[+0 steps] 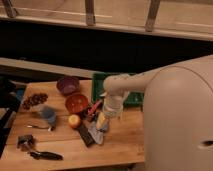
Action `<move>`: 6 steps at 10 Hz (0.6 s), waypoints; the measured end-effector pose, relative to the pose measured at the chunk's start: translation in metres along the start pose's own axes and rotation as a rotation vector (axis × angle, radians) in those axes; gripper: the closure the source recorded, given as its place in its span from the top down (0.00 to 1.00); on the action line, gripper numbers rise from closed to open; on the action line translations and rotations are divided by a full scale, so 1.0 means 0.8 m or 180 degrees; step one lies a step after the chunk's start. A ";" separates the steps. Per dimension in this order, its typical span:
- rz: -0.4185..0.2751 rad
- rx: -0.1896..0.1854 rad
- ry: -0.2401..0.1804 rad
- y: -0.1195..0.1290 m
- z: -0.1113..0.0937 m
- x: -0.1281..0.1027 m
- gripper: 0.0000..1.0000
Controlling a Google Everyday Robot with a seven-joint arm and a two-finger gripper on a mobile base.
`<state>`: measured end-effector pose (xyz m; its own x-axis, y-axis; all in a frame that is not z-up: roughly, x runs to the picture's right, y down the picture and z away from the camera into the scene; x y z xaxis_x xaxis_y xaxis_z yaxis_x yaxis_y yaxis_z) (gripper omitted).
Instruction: Place towel in purple bowl
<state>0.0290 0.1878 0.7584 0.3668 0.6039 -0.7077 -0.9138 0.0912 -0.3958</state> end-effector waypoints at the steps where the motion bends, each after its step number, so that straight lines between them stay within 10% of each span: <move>1: -0.0006 -0.0040 0.0062 0.005 0.015 0.003 0.74; 6: 0.0000 -0.0167 0.0234 0.013 0.062 0.013 0.74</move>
<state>0.0146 0.2345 0.7758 0.3802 0.5441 -0.7480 -0.9041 0.0483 -0.4245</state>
